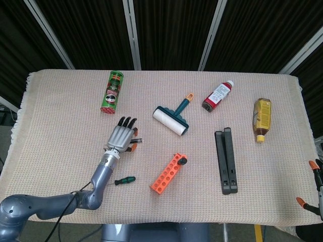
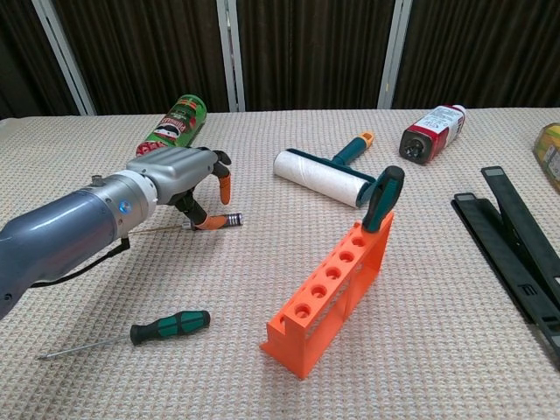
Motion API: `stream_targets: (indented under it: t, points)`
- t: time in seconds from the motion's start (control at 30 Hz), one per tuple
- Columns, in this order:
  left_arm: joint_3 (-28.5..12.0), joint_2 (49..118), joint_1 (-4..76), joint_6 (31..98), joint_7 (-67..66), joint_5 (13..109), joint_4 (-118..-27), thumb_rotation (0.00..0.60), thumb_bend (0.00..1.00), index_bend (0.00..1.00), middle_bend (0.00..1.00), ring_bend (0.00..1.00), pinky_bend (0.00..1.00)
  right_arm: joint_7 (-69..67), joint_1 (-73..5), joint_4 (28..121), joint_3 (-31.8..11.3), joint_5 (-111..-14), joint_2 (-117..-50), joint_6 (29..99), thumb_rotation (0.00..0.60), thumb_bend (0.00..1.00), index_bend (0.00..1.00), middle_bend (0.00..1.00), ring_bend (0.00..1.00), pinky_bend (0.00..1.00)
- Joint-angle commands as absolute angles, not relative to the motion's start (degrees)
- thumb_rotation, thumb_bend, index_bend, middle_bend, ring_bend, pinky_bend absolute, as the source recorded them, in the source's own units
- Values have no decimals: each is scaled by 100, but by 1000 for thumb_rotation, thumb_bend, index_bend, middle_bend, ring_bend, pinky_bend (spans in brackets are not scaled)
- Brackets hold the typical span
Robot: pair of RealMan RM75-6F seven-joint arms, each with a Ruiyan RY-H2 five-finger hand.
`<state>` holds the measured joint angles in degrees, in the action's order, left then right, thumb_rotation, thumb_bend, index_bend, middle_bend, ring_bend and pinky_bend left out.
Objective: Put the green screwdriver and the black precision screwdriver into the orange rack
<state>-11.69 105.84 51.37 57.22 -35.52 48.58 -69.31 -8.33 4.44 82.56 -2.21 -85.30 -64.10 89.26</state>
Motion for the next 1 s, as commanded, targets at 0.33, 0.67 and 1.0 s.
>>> stream_targets:
  t: [0.33, 0.67, 1.0]
  points:
    - [-1259, 11016, 5195, 5630, -3619, 4845, -6376, 600, 320, 395, 51, 0, 0, -891, 457, 8201, -233, -8490, -6413, 8911, 600, 0, 0, 0, 0, 0]
    - [-1348, 11139, 5172, 5539, -3555, 4873, -6210, 600, 325, 435, 62, 0, 0, -903, 472, 8191, -235, -8466, -6417, 8906, 600, 0, 0, 0, 0, 0]
    - [-1412, 11173, 5150, 5476, -3591, 4811, -6126, 600, 391, 458, 70, 0, 0, -907, 470, 8189, -241, -8446, -6419, 8883, 600, 0, 0, 0, 0, 0]
